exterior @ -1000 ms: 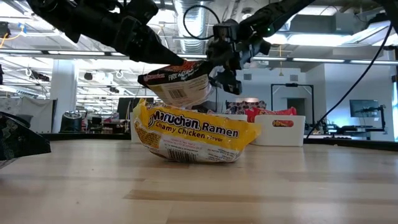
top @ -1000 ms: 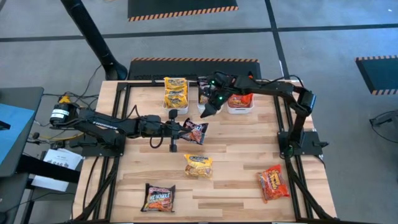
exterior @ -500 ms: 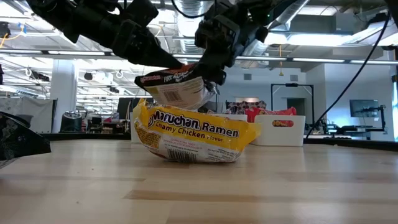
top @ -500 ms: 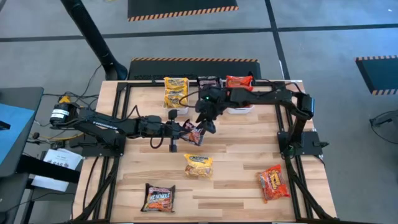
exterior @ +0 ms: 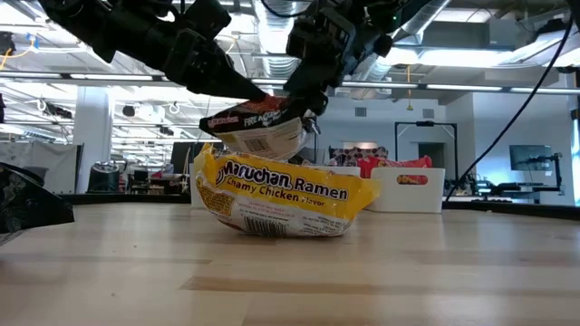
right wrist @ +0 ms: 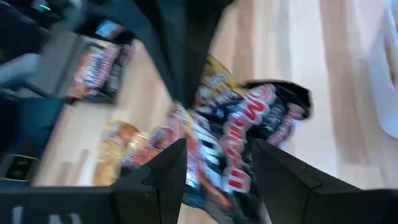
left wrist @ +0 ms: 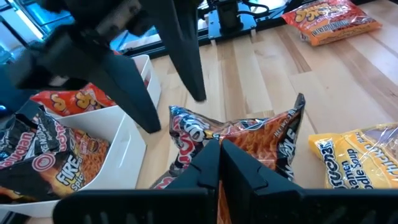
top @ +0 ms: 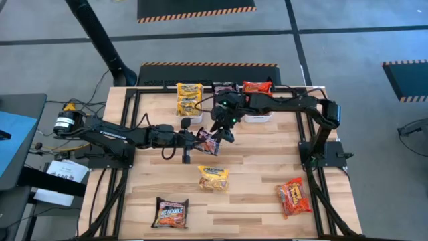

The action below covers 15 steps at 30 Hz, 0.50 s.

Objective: Sort Maruchan noodles
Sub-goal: Put the black noodle pack into the middle white bin

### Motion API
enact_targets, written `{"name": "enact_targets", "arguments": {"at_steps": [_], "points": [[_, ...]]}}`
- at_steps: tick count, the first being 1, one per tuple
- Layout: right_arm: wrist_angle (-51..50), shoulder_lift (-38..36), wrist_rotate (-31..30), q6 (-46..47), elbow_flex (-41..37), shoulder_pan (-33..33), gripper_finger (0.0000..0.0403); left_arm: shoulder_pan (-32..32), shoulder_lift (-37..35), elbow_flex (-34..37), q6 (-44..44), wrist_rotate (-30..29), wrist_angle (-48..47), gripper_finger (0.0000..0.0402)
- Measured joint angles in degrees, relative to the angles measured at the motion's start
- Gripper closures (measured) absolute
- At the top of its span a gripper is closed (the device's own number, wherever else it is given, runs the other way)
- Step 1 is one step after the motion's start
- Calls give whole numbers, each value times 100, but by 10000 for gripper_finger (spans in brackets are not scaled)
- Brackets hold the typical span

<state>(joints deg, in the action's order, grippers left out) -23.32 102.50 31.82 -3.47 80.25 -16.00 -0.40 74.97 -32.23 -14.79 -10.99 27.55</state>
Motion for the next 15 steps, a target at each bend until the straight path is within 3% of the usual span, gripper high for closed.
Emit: {"name": "enact_targets", "arguments": {"at_steps": [8, 15], "points": [[-16, -14, -69, -83, 4, 220, 198, 0, -1, 0, 0, -24, -18, 402], [164, -14, -788, -262, 4, 474, 198, 0, -1, 0, 0, -34, -24, 401]]}}
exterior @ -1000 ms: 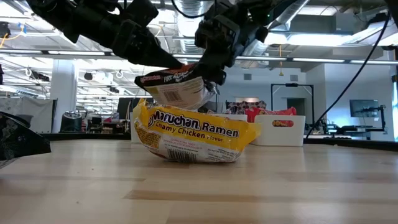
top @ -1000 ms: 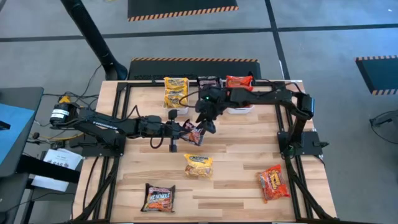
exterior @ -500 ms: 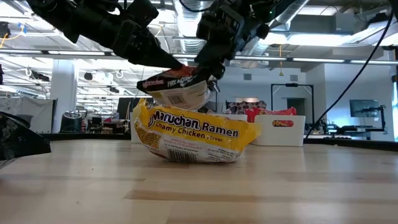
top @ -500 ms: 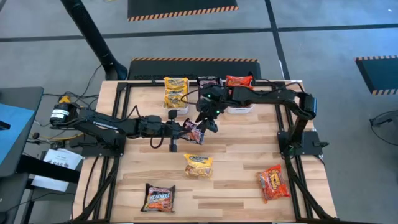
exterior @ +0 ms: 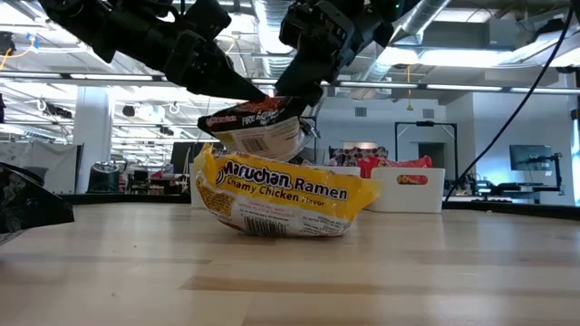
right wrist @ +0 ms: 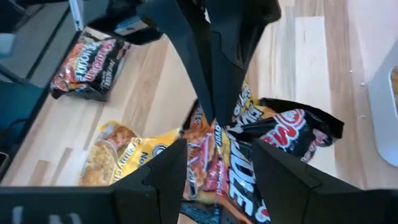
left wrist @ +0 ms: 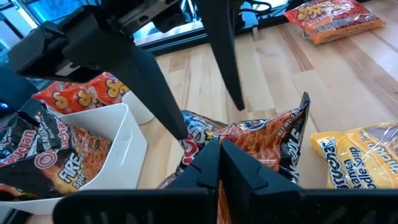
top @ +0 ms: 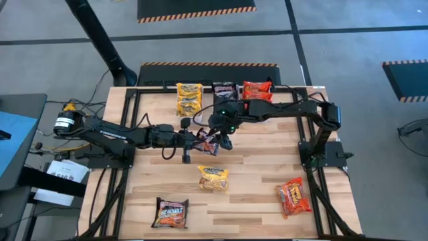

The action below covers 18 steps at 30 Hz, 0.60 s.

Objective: Sort Maruchan noodles
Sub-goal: Put the black noodle pack into the middle white bin

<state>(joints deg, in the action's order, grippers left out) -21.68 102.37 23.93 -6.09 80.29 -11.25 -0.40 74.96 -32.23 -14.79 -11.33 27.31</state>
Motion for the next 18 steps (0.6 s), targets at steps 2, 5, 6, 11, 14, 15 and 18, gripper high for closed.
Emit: {"name": "enact_targets", "arguments": {"at_steps": [2, 5, 6, 11, 14, 15, 18], "points": [[7, 2, -19, -6, 0, 1, 198, 0, 1, 0, 14, -3, -1, 401], [146, 2, -49, 0, 0, 31, 198, 0, 2, 0, 31, -4, 0, 401], [190, 2, -124, 2, 0, 34, 198, 0, 0, 0, 33, -4, 3, 401], [220, 2, -266, 149, 0, 85, 198, 0, 0, 0, 94, -131, 44, 401], [226, 2, -408, 153, 0, 150, 198, 1, 0, 0, 186, -272, 47, 401], [226, 4, -517, 155, 0, 152, 198, 2, 0, 2, 206, -285, 58, 401], [220, 4, -624, 157, 0, 166, 198, 2, 0, 2, 267, -299, 157, 401]]}}
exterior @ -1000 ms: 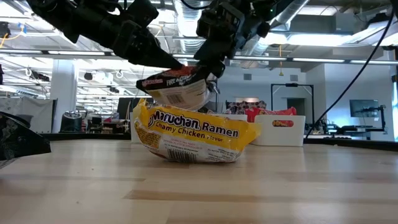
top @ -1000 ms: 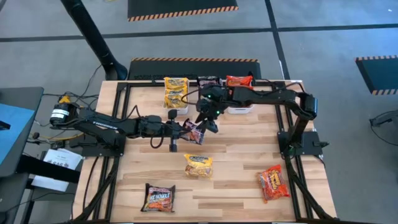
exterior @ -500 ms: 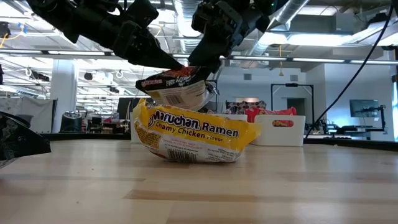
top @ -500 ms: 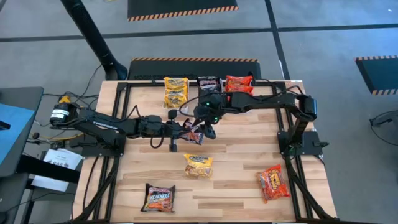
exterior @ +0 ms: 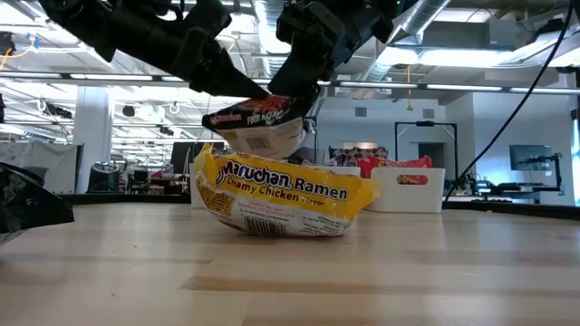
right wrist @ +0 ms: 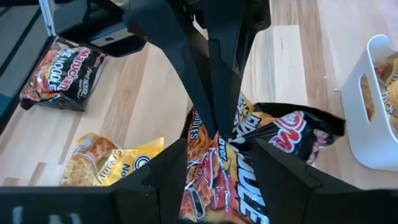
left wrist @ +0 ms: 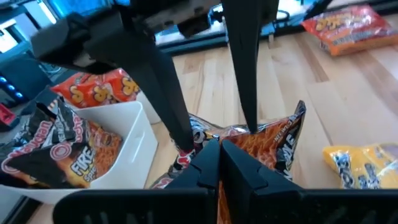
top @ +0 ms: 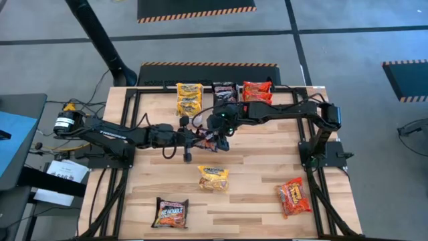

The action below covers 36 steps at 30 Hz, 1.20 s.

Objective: Sort Maruchan noodles
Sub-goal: Put the black noodle pack into the middle white bin

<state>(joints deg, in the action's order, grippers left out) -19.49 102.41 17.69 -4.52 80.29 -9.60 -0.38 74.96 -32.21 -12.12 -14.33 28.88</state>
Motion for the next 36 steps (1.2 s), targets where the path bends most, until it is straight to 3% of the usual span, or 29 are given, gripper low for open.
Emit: {"name": "enact_targets", "arguments": {"at_steps": [12, 23, 30, 36], "points": [[4, 2, -475, 158, 0, 50, 210, 0, 0, 0, 110, 7, 430, 401], [-172, 4, -577, 182, 0, 143, 321, 0, -2, 0, 120, -5, 328, 401], [-457, 7, -575, 121, 0, 226, 306, -2, -104, 0, 103, -519, 84, 401], [-444, 7, -563, 293, 0, 298, 268, -38, -766, 0, 194, -586, -289, 401]]}}
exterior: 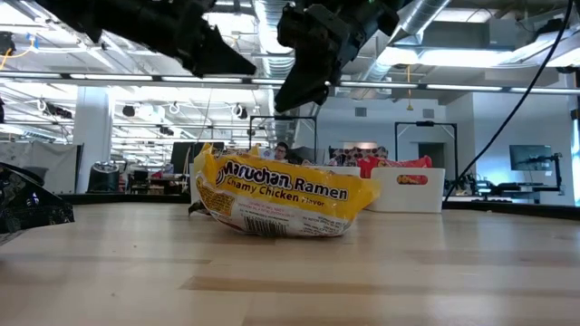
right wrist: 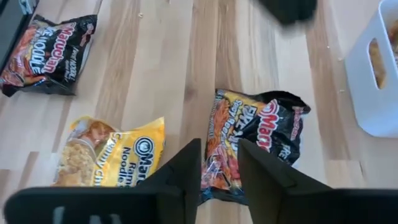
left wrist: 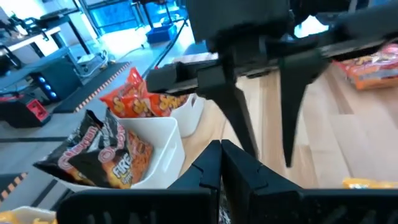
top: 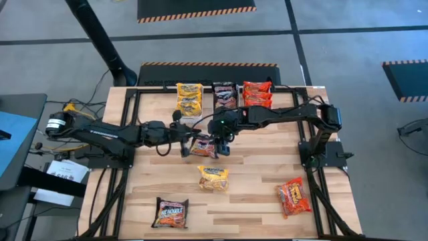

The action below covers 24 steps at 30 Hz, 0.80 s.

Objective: Sort Maruchan noodles
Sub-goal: Put the black noodle pack into the middle white bin

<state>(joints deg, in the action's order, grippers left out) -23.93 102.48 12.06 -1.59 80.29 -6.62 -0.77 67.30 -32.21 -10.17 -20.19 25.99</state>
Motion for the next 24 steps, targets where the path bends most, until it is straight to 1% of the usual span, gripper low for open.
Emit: {"name": "enact_targets", "arguments": {"at_steps": [5, 8, 13, 15, 19, 23, 24], "points": [[47, 0, -26, -188, 0, 51, 233, -152, -713, -2, 62, 0, -667, 401], [169, 0, -151, -196, 0, 37, 205, -254, -1044, -2, 324, 1, -1021, 401], [576, 0, -257, -309, 0, -41, 163, -463, -1280, -2, 754, 35, -1453, 401], [645, 0, -302, -500, 0, 0, 155, -561, -1279, -2, 846, 35, -1566, 401], [704, 0, -340, -895, 0, 131, 153, -778, -1184, 2, 947, 21, -1637, 401], [938, 194, -647, -939, 15, 256, 154, -1019, -1174, 60, 985, -18, -1587, 401], [847, 218, -681, -943, -11, 271, 154, -1079, -1173, 77, 1036, -52, -1604, 401]]}}
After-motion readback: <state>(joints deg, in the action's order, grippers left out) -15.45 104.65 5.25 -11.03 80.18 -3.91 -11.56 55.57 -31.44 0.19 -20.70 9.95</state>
